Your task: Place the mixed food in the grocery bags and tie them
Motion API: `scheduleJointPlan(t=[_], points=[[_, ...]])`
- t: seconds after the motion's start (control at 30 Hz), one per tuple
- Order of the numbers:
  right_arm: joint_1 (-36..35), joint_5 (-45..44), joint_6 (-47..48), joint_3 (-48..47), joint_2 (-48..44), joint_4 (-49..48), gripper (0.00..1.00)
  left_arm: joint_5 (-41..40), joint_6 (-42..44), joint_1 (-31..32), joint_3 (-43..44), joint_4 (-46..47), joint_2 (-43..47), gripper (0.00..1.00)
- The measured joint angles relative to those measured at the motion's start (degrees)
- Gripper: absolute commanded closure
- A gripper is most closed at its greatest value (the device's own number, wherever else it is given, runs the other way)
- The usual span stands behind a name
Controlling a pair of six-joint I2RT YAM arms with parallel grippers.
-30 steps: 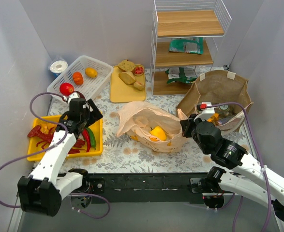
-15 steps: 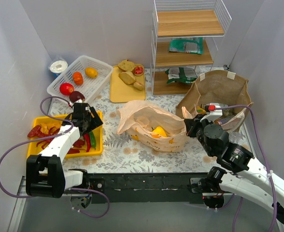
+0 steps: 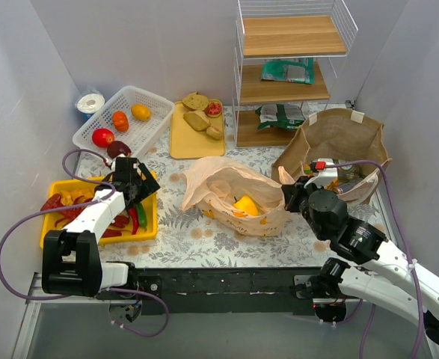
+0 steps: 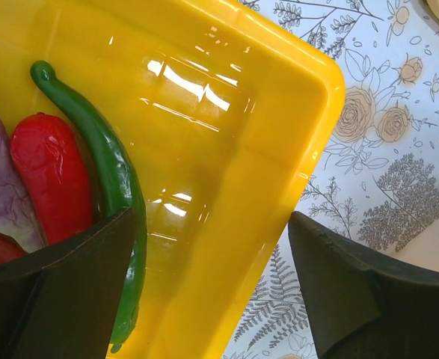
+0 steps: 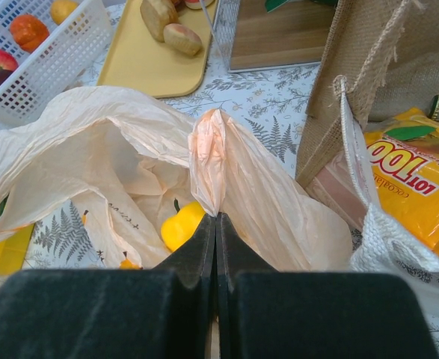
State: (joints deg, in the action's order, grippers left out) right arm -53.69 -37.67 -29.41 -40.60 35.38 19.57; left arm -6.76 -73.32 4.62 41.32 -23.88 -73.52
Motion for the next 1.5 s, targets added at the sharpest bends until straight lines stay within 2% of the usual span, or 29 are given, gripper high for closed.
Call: scheduleJointPlan(t=[0.27, 0.4, 0.73, 0.97, 1.17, 1.23, 1.5], points=[[0.0, 0.35, 0.0, 0.04, 0.13, 0.02, 0.99, -2.01, -3.19, 0.0, 0.22, -1.11, -0.11, 0.19], [0.0, 0.33, -0.02, 0.22, -0.48, 0.04, 0.99, -3.21, -4.0, 0.0, 0.22, -1.81, 0.59, 0.23], [0.0, 0.33, -0.04, 0.24, -0.92, 0.04, 0.99, -7.17, -0.2, -1.36, -1.53, -1.31, 10.08, 0.3], [0.0, 0.33, -0.24, 0.26, -1.16, 0.15, 0.99, -8.96, 0.22, -2.27, -0.61, -2.6, -0.22, 0.37], [0.0, 0.13, -0.28, 0.35, -2.4, 0.33, 0.99, -8.26, 1.07, -2.29, 0.2, -1.7, -1.38, 0.41], [0.0, 0.09, -0.28, 0.35, -2.6, 0.37, 0.99, -7.41, 1.55, -2.29, 0.2, -1.18, -1.4, 0.48], [0.0, 0.11, -0.37, 1.07, -2.45, 0.46, 0.99, -2.16, 2.84, -2.27, -1.33, -0.37, -0.76, 0.49]])
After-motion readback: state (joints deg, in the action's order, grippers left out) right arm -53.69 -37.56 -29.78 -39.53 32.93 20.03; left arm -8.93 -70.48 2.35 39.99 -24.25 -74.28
